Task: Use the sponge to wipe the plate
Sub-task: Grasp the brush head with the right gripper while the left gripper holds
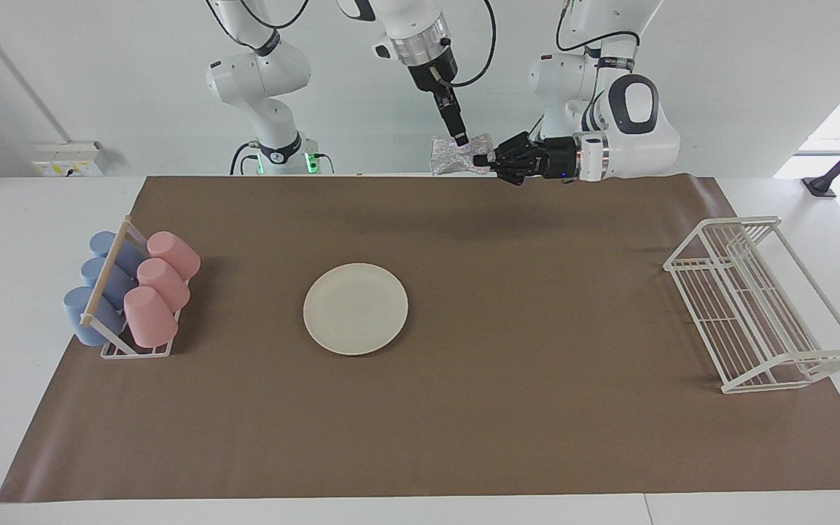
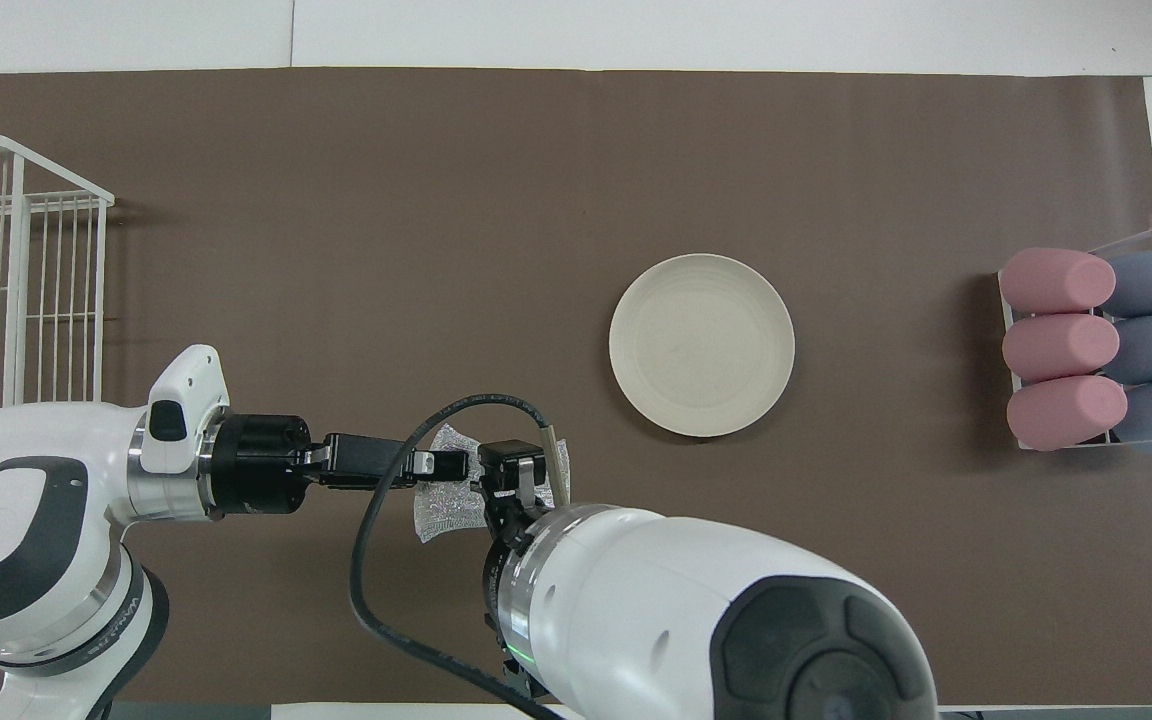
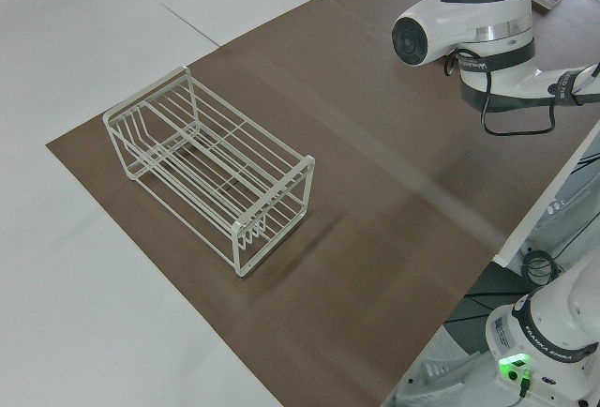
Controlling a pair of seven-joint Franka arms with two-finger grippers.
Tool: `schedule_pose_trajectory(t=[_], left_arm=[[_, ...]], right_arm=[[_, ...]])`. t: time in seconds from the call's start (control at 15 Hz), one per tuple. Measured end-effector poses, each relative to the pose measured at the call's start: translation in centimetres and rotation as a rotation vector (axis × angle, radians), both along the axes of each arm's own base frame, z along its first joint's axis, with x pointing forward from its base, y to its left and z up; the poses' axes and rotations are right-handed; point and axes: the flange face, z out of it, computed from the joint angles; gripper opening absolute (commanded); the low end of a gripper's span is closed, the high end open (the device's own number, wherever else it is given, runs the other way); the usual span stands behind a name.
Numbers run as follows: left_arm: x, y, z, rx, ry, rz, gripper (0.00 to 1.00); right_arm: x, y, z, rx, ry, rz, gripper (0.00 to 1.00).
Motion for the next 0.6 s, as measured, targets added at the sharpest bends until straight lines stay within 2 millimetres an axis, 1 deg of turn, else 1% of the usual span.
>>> schedule_pose_trajectory(t=[0.2,0.47,0.6], left_arm=[[0.0,-0.1,0.0,-0.001,-0.001,-0.002,0.00],[0.0,0.0,0.1,-0.002,-0.001,-0.001,0.00],[0.0,0.0,0.1,-0.003,-0.001,-0.001,0.00]], right_arm=[[-0.3,0.2,-1.1,-0.013,0.009,0.017,1.00],[0.8,-0.4,-2.4,0.004,-0.037,0.036,1.00],[1.7,-0.8,-3.2,0.008,-0.063,0.056,1.00]])
